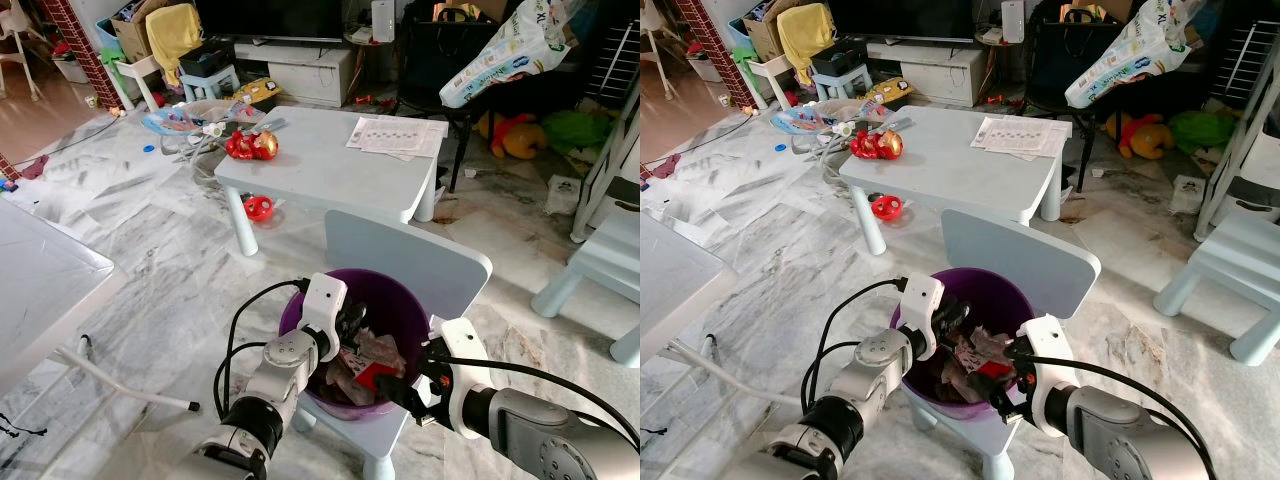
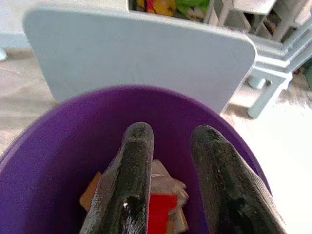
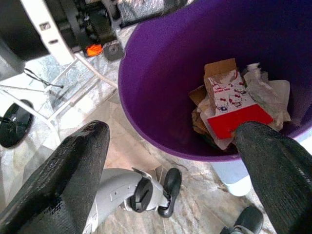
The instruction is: Picking trash to rubbish bin
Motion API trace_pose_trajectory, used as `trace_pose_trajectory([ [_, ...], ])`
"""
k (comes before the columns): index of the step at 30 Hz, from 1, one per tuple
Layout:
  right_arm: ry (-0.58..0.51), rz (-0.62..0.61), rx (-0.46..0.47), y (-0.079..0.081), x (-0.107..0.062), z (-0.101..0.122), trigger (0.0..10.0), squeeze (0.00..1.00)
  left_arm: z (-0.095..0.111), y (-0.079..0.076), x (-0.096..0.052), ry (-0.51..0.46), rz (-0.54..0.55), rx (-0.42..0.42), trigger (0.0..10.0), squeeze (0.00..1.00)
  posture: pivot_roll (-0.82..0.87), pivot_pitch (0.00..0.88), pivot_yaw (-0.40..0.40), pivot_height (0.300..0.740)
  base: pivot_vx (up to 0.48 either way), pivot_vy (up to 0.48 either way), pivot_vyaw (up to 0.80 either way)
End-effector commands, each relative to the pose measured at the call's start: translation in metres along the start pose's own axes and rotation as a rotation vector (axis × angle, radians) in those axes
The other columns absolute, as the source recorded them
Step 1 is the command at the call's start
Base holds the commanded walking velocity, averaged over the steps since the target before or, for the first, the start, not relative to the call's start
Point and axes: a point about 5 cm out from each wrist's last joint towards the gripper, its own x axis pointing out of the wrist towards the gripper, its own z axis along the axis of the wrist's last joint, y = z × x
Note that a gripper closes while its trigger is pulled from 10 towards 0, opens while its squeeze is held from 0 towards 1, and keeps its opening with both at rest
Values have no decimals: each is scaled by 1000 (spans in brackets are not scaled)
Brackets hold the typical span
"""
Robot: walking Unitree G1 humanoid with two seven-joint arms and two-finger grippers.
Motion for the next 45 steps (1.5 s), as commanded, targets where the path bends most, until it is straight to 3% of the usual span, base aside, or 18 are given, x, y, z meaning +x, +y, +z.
trace_pose_trajectory([
  [1, -21, 13, -29, 6, 0, 7, 10000, 0, 9, 17, -3, -47, 73, 8, 10000, 1000, -145, 39, 119, 740, 0, 0, 0],
  [8, -184, -85, -122, -3, 10, 34, 10000, 0, 28, 59, -27, -198, 264, 15, 10000, 1000, -103, 28, 101, 740, 0, 0, 0],
  [11, -289, -104, -187, -3, 18, 54, 10000, 0, 38, 82, -48, -282, 408, 34, 10000, 1000, -73, 20, 86, 740, 0, 0, 0],
  [15, -365, -123, -208, -4, 29, 70, 10000, 0, 54, 93, -71, -385, 506, 101, 10000, 1000, -47, 15, 75, 740, 0, 0, 0],
  [19, -388, -124, -198, -3, 33, 74, 10000, 0, 56, 97, -79, -404, 543, 111, 10000, 1000, -36, 13, 69, 740, 0, 0, 0],
  [21, -437, -98, -194, 1, 39, 82, 10000, 0, 60, 101, -92, -428, 609, 141, 10000, 1000, -14, 14, 55, 740, 0, 0, 0],
  [25, -472, -94, -202, 2, 47, 90, 10000, 0, 60, 104, -104, -433, 653, 139, 10000, 1000, -2, 15, 40, 740, 0, 0, 0],
  [31, -496, -72, -228, 4, 53, 95, 10000, 0, 57, 100, -114, -410, 721, 163, 10000, 1000, 6, 17, 28, 740, 0, 0, 0],
  [32, -497, -72, -229, 4, 54, 95, 10000, 0, 57, 99, -115, -409, 726, 166, 10000, 706, 11, 19, 24, 740, 0, 0, 800],
  [33, -498, -71, -232, 3, 55, 94, 10000, 0, 58, 98, -117, -407, 733, 169, 10000, 4, 13, 20, 24, 740, 0, 0, 800],
  [40, -510, -64, -229, 4, 60, 95, 10000, 0, 54, 96, -122, -384, 754, 147, 10000, 0, 19, 21, 22, 740, 0, 0, 800],
  [45, -516, -73, -225, 0, 60, 96, 10000, 0, 57, 95, -122, -380, 759, 148, 10000, 0, 18, 19, 24, 740, 0, 0, 0],
])
